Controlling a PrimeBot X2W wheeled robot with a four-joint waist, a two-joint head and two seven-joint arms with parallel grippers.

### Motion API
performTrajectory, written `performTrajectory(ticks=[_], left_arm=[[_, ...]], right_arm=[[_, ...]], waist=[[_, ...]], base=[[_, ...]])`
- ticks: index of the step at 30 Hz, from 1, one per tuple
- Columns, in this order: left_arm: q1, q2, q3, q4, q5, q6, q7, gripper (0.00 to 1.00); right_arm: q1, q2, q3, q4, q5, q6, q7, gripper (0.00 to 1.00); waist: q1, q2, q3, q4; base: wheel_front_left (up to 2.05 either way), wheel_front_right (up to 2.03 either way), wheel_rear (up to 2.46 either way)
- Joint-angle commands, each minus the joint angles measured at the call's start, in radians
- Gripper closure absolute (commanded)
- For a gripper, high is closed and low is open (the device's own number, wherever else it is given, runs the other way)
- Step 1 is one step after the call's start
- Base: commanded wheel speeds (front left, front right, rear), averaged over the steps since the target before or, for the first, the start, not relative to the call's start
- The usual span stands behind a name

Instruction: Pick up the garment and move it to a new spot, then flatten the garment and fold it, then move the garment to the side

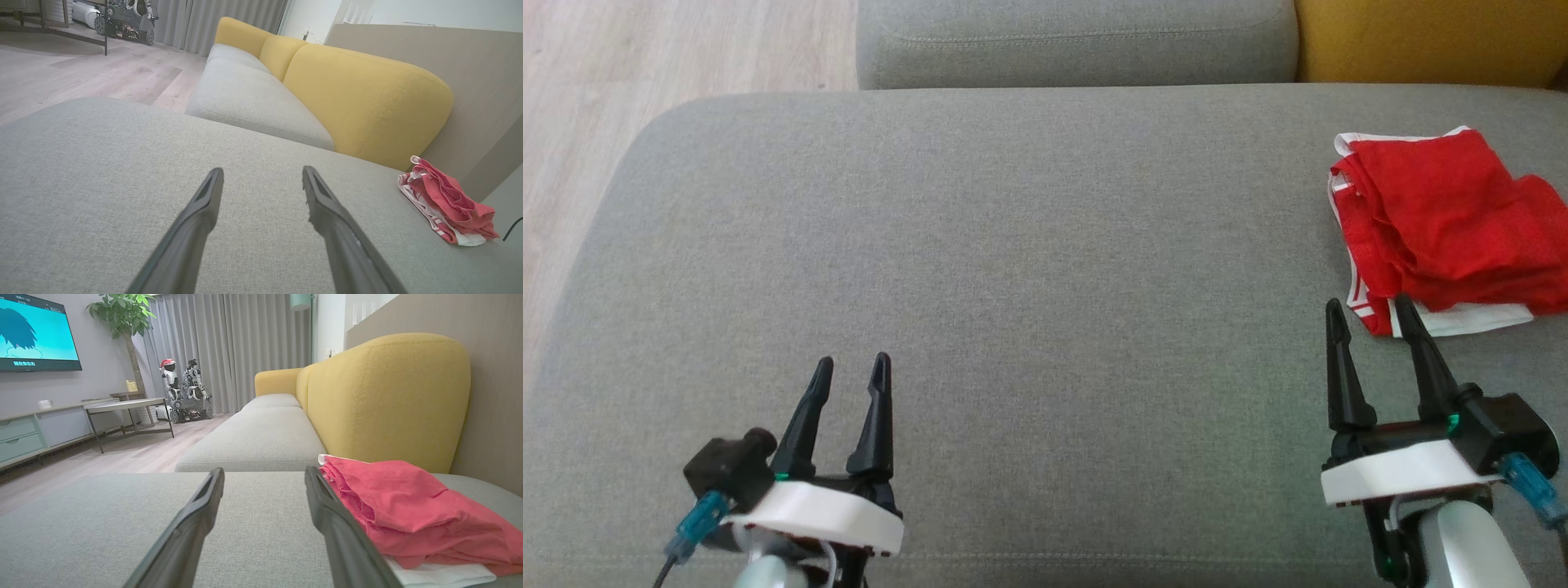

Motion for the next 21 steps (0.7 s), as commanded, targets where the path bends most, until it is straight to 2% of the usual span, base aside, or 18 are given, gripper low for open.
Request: performTrajectory(ticks=[1, 12, 13, 17, 21], left_arm=[[-0.026, 0.005, 0.039, -0.033, -0.004, -0.006, -0.005, 0.0], [-0.028, 0.005, 0.048, -0.02, -0.025, -0.017, -0.005, 0.0], [0.0, 0.0, 0.014, 0.009, -0.016, -0.012, 0.0, 1.0], [0.018, -0.002, 0.012, 0.068, -0.02, -0.012, 0.002, 1.0], [0.015, -0.001, 0.019, 0.067, -0.061, -0.013, 0.011, 1.0]], right_arm=[[-0.025, -0.002, 0.023, -0.032, 0.008, -0.001, -0.011, 0.0], [-0.024, -0.002, 0.029, -0.03, 0.009, -0.001, -0.011, 0.0], [0.0, 0.0, 0.004, 0.0, 0.009, 0.0, 0.0, 1.0], [0.021, 0.001, 0.007, 0.058, 0.014, 0.0, 0.002, 1.0], [0.02, -0.002, 0.006, 0.057, 0.065, 0.0, 0.011, 1.0]], waist=[[0.0001, 0.0, 0.001, 0.0], [0.0001, 0.0, 0.003, -0.002], [0.0001, 0.0, 0.003, -0.002], [0.0001, 0.0, 0.003, -0.003], [0.0001, 0.0, 0.002, -0.004]], base=[[0.0, 0.0, 0.0], [0.0, 0.0, 0.0], [0.0, 0.0, 0.0], [0.0, 0.0, 0.0], [0.0, 0.0, 0.0]])
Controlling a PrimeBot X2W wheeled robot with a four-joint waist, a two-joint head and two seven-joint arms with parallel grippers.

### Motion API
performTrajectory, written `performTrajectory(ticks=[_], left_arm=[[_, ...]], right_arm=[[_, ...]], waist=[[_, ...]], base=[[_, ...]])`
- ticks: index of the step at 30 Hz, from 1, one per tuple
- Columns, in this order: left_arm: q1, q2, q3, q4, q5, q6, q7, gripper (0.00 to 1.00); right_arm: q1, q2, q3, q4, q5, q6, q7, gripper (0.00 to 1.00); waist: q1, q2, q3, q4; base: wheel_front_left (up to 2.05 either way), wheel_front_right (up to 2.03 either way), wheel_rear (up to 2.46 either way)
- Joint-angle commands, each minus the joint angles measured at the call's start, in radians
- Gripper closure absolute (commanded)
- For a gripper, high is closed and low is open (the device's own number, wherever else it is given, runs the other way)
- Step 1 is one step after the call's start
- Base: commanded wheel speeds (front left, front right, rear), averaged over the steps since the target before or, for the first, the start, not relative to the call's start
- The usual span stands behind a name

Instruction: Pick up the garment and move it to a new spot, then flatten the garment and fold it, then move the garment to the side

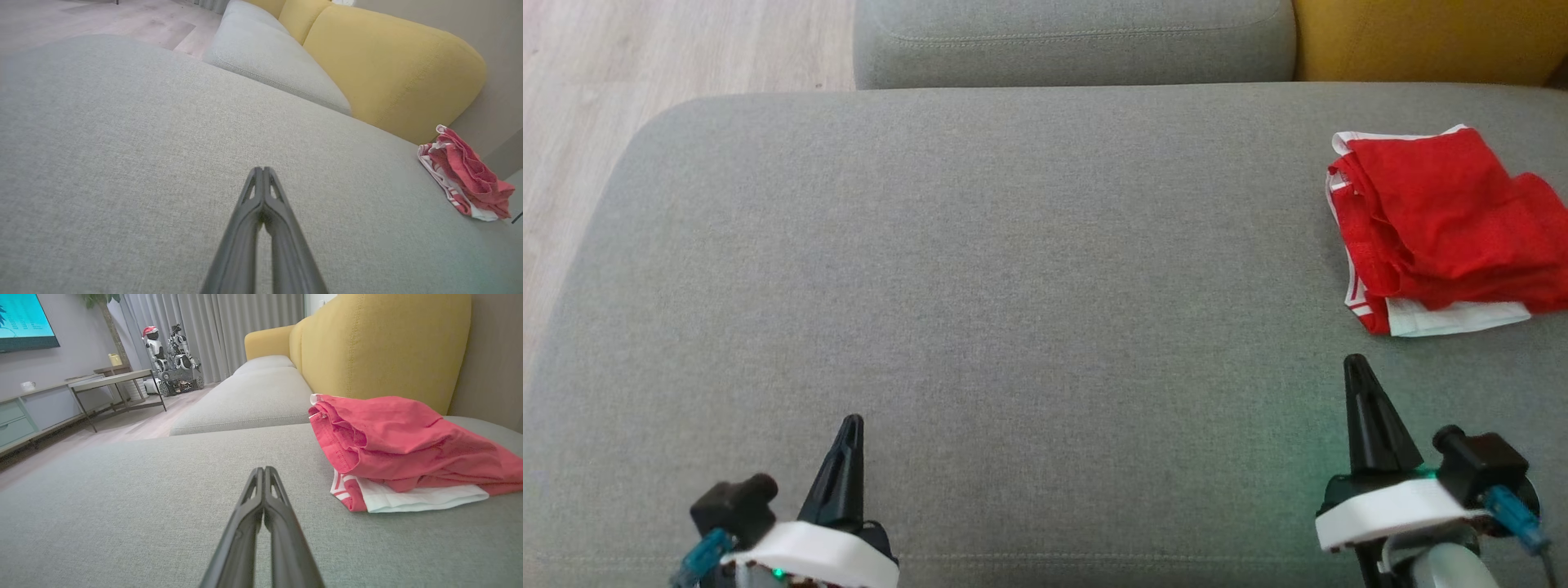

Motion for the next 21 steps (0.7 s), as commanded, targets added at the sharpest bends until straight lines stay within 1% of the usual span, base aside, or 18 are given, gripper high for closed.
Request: performTrajectory(ticks=[1, 2, 21], left_arm=[[-0.041, 0.003, 0.009, -0.034, -0.028, -0.002, 0.004, 1.0], [-0.041, 0.003, 0.009, -0.034, -0.028, -0.002, 0.004, 1.0], [-0.064, 0.011, 0.045, -0.028, -0.221, -0.012, 0.053, 1.0]], right_arm=[[-0.038, -0.004, -0.003, -0.035, 0.036, 0.0, 0.007, 1.0], [-0.038, -0.004, -0.003, -0.035, 0.036, 0.0, 0.007, 1.0], [-0.053, -0.014, -0.011, -0.03, 0.274, 0.0, 0.052, 1.0]], waist=[[0.0, 0.0, 0.0, -0.001], [0.0, 0.0, 0.0, -0.001], [0.0, 0.0, -0.005, -0.009]], base=[[0.0, 0.0, 0.0], [0.0, 0.0, 0.0], [0.0, 0.0, 0.0]])
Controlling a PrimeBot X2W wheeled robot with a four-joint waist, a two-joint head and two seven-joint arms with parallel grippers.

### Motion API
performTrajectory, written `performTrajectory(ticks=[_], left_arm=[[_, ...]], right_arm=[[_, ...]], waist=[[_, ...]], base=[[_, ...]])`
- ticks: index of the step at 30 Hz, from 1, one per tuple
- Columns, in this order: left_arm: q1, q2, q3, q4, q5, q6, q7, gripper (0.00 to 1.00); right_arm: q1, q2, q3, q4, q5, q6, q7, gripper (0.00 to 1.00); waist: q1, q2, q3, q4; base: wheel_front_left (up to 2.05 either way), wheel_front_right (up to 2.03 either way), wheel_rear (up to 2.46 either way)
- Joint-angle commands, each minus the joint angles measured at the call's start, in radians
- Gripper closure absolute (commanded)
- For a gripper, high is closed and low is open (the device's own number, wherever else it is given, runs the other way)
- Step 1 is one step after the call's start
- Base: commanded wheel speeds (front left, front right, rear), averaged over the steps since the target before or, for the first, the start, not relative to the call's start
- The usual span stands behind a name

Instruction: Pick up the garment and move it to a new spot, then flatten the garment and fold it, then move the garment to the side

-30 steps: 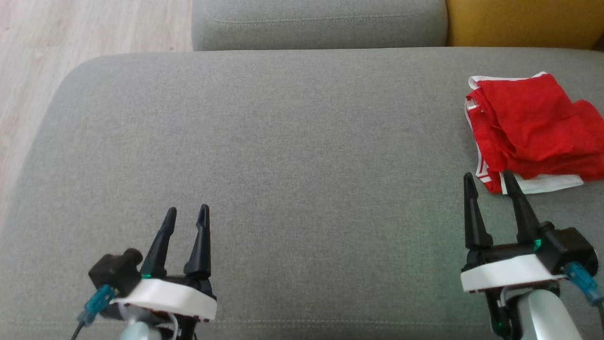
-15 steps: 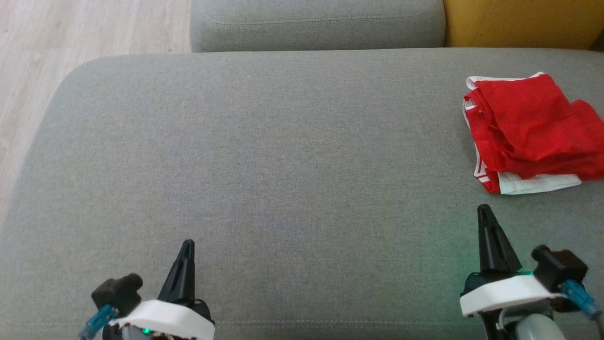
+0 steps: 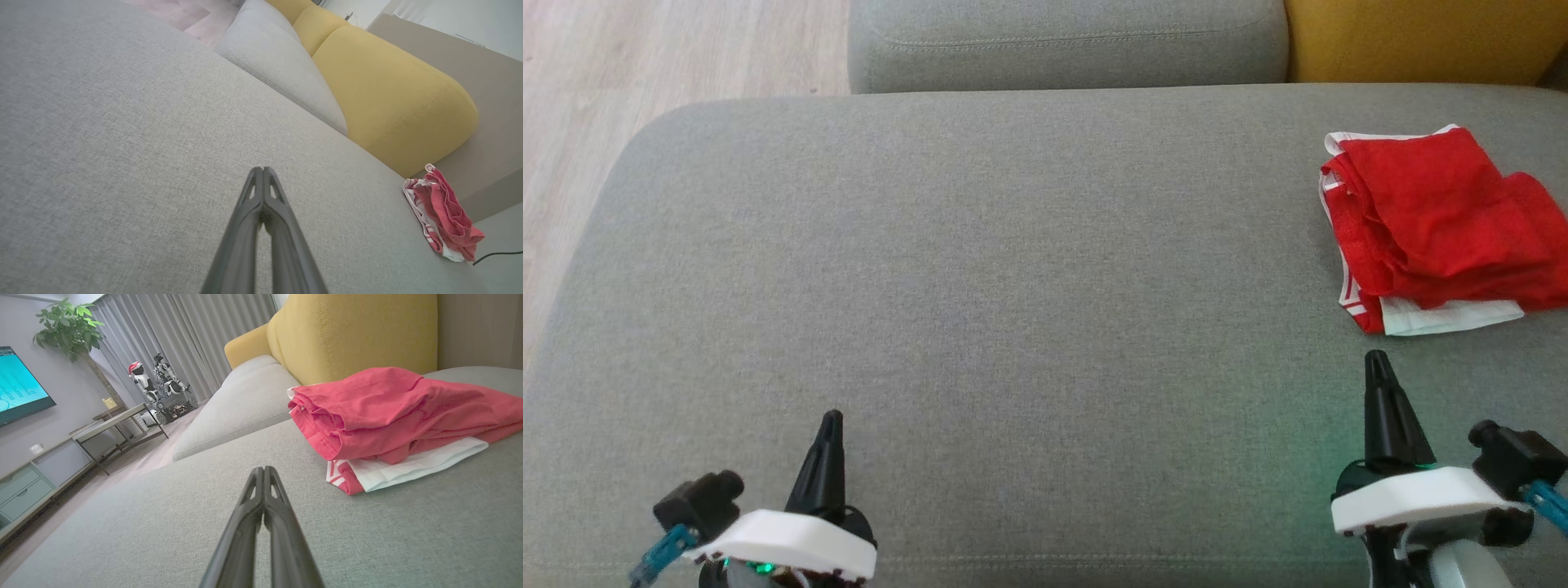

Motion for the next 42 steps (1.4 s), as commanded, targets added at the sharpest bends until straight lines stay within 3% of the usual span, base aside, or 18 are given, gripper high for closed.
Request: performTrajectory(ticks=[1, 42], left_arm=[[-0.051, 0.01, 0.019, -0.028, -0.028, -0.01, 0.004, 1.0], [-0.097, 0.019, 0.108, -0.026, -0.435, -0.03, 0.118, 1.0]], right_arm=[[-0.045, -0.013, -0.004, -0.03, 0.037, 0.0, 0.006, 1.0], [-0.075, -0.023, -0.037, -0.022, 0.537, 0.0, 0.115, 1.0]], waist=[[0.0, 0.0, 0.0, -0.001], [0.0, 0.0, -0.011, -0.018]], base=[[0.0, 0.0, 0.0], [0.0, 0.0, 0.0]])
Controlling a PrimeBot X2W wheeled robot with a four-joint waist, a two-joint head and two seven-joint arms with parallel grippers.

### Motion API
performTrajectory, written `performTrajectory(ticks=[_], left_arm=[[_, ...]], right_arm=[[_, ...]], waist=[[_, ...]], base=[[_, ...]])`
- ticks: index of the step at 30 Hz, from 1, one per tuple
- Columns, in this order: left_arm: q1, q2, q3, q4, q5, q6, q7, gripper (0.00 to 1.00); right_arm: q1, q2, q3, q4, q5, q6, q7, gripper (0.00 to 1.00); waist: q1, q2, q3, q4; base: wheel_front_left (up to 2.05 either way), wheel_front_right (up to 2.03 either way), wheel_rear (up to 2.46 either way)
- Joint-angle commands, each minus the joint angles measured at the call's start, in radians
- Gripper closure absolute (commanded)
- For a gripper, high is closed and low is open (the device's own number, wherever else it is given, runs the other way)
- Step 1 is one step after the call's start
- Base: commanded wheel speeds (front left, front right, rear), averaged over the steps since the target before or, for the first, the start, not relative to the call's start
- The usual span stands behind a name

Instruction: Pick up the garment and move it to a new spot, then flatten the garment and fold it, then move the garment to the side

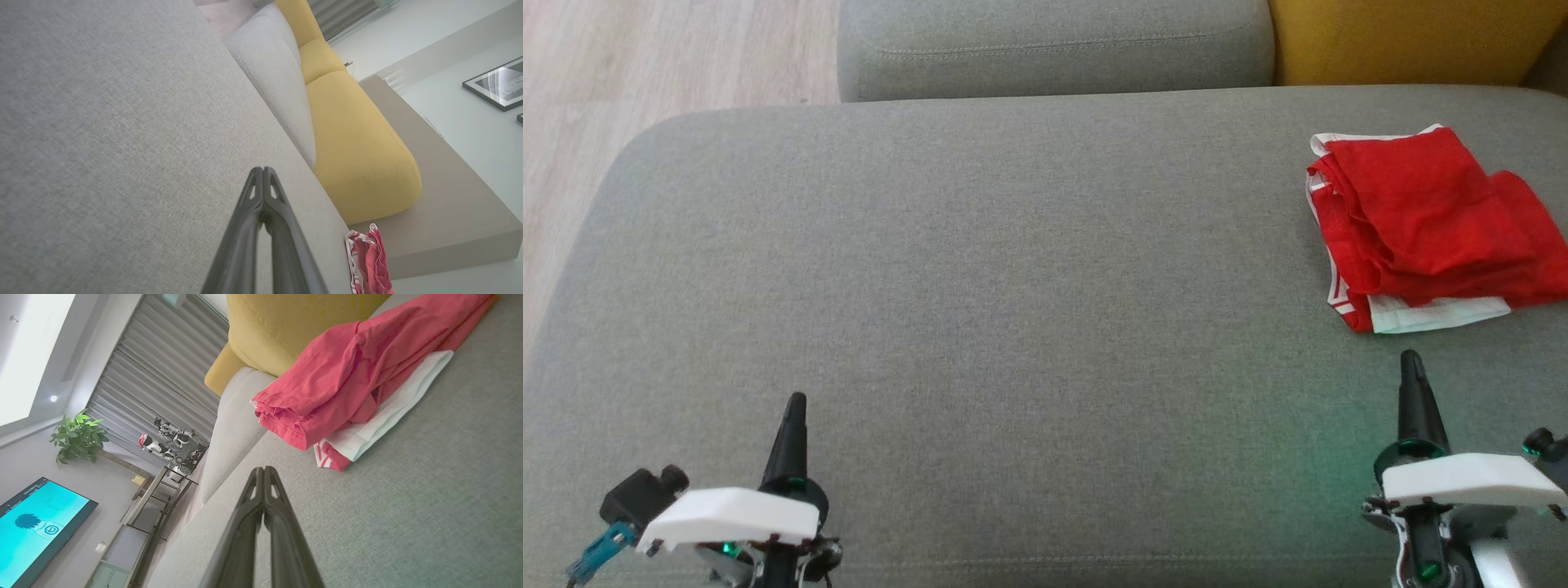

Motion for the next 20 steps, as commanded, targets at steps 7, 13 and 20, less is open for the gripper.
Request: performTrajectory(ticks=[7, 13, 20], left_arm=[[-0.062, 0.016, 0.045, -0.028, -0.081, -0.016, 0.022, 1.0], [-0.069, 0.017, 0.059, -0.027, -0.14, -0.019, 0.04, 1.0], [-0.077, 0.017, 0.076, -0.027, -0.208, -0.022, 0.06, 1.0]], right_arm=[[-0.056, -0.021, -0.001, -0.028, 0.099, 0.0, 0.022, 1.0], [-0.06, -0.021, -0.007, -0.026, 0.171, 0.0, 0.039, 1.0], [-0.065, -0.021, -0.015, -0.025, 0.255, -0.001, 0.059, 1.0]], waist=[[0.0, 0.0, -0.002, -0.003], [0.0, 0.0, -0.003, -0.006], [0.0, 0.0, -0.005, -0.008]], base=[[0.0, 0.0, 0.0], [0.0, 0.0, 0.0], [0.0, 0.0, 0.0]])
